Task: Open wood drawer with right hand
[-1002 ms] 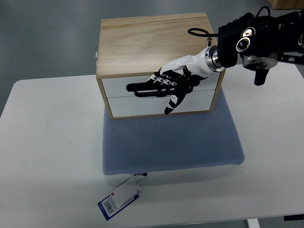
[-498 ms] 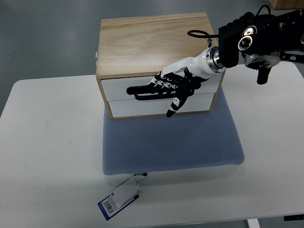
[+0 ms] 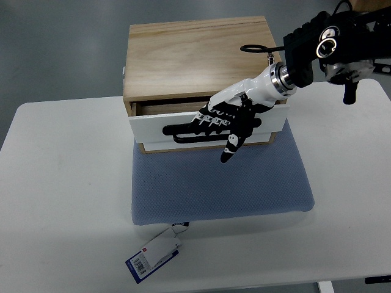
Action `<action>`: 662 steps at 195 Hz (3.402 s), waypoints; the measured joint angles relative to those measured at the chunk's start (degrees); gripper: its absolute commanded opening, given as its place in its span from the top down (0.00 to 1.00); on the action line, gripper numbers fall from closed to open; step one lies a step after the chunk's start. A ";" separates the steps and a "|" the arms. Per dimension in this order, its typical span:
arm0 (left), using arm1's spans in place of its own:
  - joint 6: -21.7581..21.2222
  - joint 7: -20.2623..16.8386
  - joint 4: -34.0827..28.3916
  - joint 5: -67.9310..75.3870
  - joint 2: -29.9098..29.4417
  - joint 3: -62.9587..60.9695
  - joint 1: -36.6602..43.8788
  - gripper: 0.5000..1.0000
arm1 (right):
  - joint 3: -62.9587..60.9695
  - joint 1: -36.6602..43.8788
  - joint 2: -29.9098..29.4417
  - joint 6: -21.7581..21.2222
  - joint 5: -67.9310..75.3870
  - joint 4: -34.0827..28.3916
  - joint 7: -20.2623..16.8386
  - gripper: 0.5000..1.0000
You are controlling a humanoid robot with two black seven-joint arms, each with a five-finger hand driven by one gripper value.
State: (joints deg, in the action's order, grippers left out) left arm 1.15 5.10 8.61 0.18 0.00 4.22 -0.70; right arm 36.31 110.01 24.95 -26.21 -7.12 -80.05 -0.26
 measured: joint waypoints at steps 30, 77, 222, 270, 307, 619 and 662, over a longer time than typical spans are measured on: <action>0.00 0.00 0.00 0.00 0.00 0.00 0.00 0.00 | 0.00 0.02 0.06 -1.51 -1.30 -0.74 0.06 0.16; 0.00 0.00 0.00 0.00 0.00 0.00 0.00 0.00 | -0.01 -0.23 -0.07 -1.95 -2.45 -1.43 0.12 0.15; 0.00 0.00 0.00 0.00 0.00 0.00 0.00 0.00 | -0.65 3.47 3.89 -8.83 -2.56 -2.82 0.50 0.15; 0.03 0.00 0.00 0.00 0.00 0.00 -0.01 0.00 | -3.07 6.92 7.97 -8.80 -2.24 -2.84 0.66 0.15; 0.03 0.00 0.00 0.00 0.00 0.00 0.00 0.00 | -8.87 7.81 14.80 -8.79 -0.82 -2.51 0.65 0.15; 0.02 0.00 0.00 0.00 0.00 0.00 0.01 0.00 | -88.44 -72.45 8.99 23.36 -1.44 27.50 0.09 0.14; 0.02 0.00 0.00 0.00 0.00 0.00 0.00 0.00 | -89.43 -74.28 6.40 23.26 -1.49 27.94 0.46 0.14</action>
State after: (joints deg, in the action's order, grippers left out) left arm 1.17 5.10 8.61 0.18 0.00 4.22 -0.70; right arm -53.12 35.73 31.35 -2.95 -8.61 -52.11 0.20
